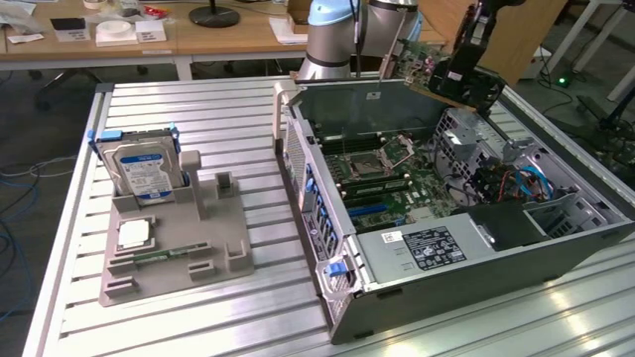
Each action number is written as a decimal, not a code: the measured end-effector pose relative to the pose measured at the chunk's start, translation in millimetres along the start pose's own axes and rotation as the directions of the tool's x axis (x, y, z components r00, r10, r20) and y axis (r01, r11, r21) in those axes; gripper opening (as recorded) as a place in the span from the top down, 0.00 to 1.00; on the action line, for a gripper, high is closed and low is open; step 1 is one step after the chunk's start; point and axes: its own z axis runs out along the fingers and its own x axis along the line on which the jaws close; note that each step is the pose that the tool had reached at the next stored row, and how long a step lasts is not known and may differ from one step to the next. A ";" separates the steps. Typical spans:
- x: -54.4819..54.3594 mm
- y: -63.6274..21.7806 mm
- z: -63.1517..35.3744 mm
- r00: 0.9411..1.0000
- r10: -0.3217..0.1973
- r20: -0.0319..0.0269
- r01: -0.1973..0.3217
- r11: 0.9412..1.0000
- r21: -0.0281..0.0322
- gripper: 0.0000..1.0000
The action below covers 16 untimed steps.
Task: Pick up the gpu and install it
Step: 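Insert the gpu into the slot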
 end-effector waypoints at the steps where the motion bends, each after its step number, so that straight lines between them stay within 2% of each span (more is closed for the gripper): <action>1: 0.0 0.0 0.0 0.998 -0.056 -0.001 0.056 0.998 -0.001 0.72; 2: 0.0 0.0 0.0 0.994 -0.111 -0.001 0.111 0.994 -0.002 0.72; 3: 0.0 0.0 0.1 0.985 -0.172 -0.002 0.172 0.985 -0.003 0.72; 4: 0.0 0.0 0.2 0.971 -0.238 -0.003 0.238 0.971 -0.005 0.72; 11: 0.0 0.0 0.3 0.948 -0.317 -0.004 0.317 0.948 -0.006 0.72; 16: 0.1 -0.1 1.0 0.922 -0.388 -0.004 0.388 0.922 -0.007 0.72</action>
